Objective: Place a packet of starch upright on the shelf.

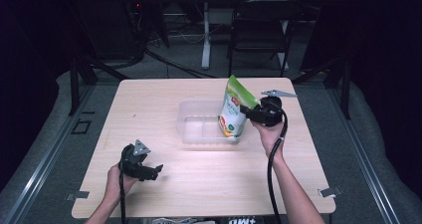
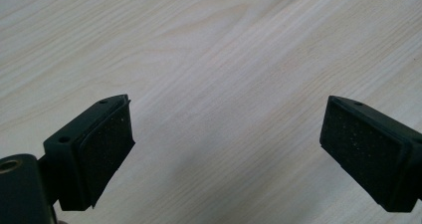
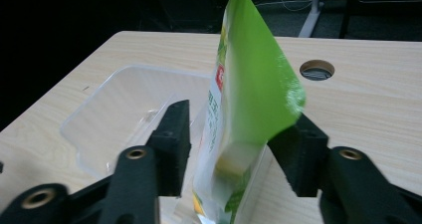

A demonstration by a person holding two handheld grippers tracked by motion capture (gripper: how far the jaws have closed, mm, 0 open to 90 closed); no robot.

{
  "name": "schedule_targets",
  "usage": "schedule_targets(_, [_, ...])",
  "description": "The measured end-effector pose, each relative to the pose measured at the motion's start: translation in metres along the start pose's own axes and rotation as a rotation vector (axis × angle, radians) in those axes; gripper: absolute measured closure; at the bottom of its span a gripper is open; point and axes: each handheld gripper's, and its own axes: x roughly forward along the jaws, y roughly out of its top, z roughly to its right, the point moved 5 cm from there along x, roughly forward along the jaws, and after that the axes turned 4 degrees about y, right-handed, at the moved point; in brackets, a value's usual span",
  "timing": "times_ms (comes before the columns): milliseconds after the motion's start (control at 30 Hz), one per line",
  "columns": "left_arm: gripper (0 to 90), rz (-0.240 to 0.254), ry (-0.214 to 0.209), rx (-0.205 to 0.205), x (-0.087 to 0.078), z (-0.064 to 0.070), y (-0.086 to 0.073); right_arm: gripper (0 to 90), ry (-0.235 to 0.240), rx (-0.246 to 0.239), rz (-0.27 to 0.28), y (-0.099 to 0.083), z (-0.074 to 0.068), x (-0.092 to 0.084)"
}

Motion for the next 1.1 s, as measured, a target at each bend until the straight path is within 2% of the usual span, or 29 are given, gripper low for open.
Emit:
schedule_targets(33, [6.2, -0.001, 0.0, 0.0, 0.0, 0.0, 0.0, 43.7, 0.003, -0.011, -0.003, 0.001, 0.0, -0.007])
schedule_targets(200, [6.2, 0.004, 0.005, -0.001, 0.001, 0.0, 0.0, 35.9, 0.028, -0.037, -0.025, 0.001, -0.002, -0.021])
schedule_targets(233, [6.2, -0.001, 0.0, -0.001, 0.0, 0.0, 0.0, 29.6, 0.044, -0.054, -0.051, -0.001, -0.003, -0.029])
schedule_targets(267, [6.2, -0.001, 0.0, -0.001, 0.0, 0.0, 0.0, 29.6, 0.044, -0.054, -0.051, -0.001, -0.003, -0.029])
schedule_targets(300, [6.2, -0.001, 0.001, 0.001, 0.0, 0.0, 0.0, 25.8, 0.054, -0.061, -0.059, -0.001, -0.004, -0.031])
schedule_targets(367, [6.2, -0.004, 0.004, 0.002, 0.001, 0.0, 0.0, 16.8, 0.045, -0.101, -0.09, -0.004, -0.007, -0.046])
schedule_targets(533, [6.2, -0.005, 0.006, 0.004, 0.001, 0.0, 0.0, 14.0, 0.059, -0.126, -0.099, -0.01, -0.011, -0.062])
schedule_targets(567, [6.2, 0.001, 0.01, 0.001, 0.001, 0.0, 0.0, 12.6, 0.065, -0.141, -0.104, -0.014, -0.012, -0.071])
schedule_targets(767, [6.2, -0.005, 0.005, 0.002, 0.001, 0.0, 0.0, 6.5, 0.072, -0.165, -0.111, -0.025, -0.013, -0.087])
schedule_targets(800, [6.2, -0.004, 0.005, 0.001, 0.001, 0.0, 0.0, 4.7, 0.077, -0.163, -0.117, -0.032, -0.013, -0.093])
schedule_targets(1000, [6.2, -0.009, 0.003, 0.002, 0.002, 0.0, 0.0, 2.7, 0.065, -0.171, -0.151, -0.051, -0.007, -0.105])
schedule_targets(1033, [6.2, -0.009, 0.003, 0.001, 0.002, 0.001, 0.0, 2.8, 0.068, -0.16, -0.148, -0.055, -0.006, -0.107])
schedule_targets(1100, [6.2, -0.006, 0.011, -0.001, 0.002, 0.001, 0.0, 2.6, 0.073, -0.155, -0.181, -0.065, -0.001, -0.109])
